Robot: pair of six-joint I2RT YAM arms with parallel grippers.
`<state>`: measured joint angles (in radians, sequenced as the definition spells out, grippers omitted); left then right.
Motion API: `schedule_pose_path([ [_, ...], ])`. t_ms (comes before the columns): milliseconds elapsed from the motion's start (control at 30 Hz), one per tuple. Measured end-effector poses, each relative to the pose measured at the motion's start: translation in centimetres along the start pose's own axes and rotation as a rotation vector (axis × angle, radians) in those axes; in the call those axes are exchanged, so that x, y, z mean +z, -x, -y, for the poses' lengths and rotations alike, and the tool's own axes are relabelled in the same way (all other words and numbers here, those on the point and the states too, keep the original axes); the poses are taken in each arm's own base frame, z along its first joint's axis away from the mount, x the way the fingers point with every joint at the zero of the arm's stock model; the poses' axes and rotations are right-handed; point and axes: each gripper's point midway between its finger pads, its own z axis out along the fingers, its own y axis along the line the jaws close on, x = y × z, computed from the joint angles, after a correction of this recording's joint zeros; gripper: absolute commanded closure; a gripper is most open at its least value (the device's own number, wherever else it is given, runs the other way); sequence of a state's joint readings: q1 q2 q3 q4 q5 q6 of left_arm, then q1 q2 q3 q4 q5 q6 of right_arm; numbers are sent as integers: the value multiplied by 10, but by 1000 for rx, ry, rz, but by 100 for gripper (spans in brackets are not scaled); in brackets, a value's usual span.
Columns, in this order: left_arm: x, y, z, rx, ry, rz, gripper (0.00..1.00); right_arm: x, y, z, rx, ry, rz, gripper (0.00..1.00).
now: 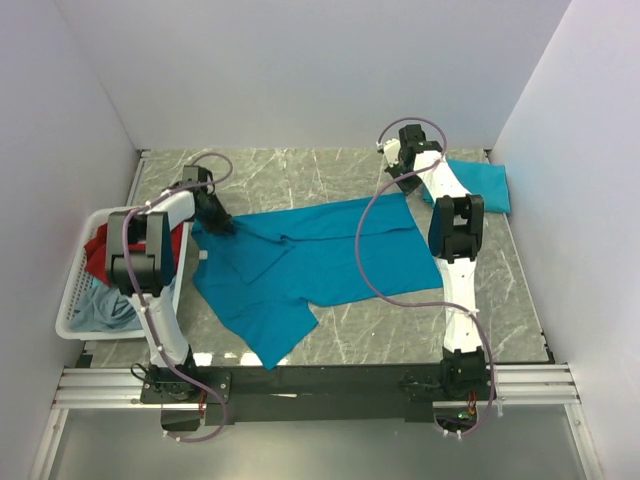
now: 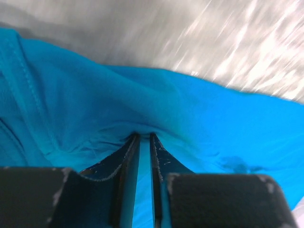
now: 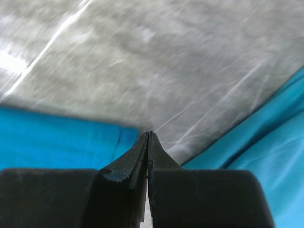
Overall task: Fold and stack the t-shirts
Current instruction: Fold the tshirt
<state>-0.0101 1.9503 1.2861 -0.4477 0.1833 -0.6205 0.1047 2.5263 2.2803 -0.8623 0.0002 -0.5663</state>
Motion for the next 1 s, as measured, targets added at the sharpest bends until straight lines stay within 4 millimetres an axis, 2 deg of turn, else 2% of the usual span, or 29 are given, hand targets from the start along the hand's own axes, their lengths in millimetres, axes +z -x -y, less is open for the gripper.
schedule_pose_path([
  [233, 24, 42, 33, 27, -76, -8, 75, 7, 10, 13, 13, -56, 21, 96],
  [300, 27, 49, 41, 40, -101, -12, 68, 7, 13, 15, 18, -66, 32, 95],
  [400, 26, 50, 46, 69, -127, -15, 57, 8, 20, 18, 25, -77, 62, 91],
  [533, 11, 52, 53, 107, -152, -4, 52, -7, 26, 10, 32, -36, 108, 79],
  [600, -12, 58, 61, 136, -169, 29, 52, -26, 33, 5, 33, -8, 148, 75],
  [633, -29, 64, 68, 156, -187, 62, 51, -38, 37, 1, 34, 13, 173, 68],
  [667, -46, 68, 74, 178, -208, 101, 48, -55, 41, -3, 31, 34, 204, 66],
  [733, -95, 74, 86, 238, -257, 203, 44, -93, 45, -16, 11, 92, 273, 61],
  [800, -151, 71, 95, 310, -314, 328, 30, -132, 44, -33, -32, 150, 346, 58],
  [833, -180, 67, 100, 344, -356, 392, 21, -155, 39, -44, -66, 186, 381, 57],
  [867, -204, 63, 106, 380, -403, 457, 6, -177, 34, -57, -111, 223, 423, 56],
  [933, -247, 45, 114, 446, -510, 561, 3, -208, 15, -85, -213, 299, 488, 49],
  [1000, -271, 24, 123, 512, -636, 615, 1, -230, -16, -122, -358, 389, 552, 37],
])
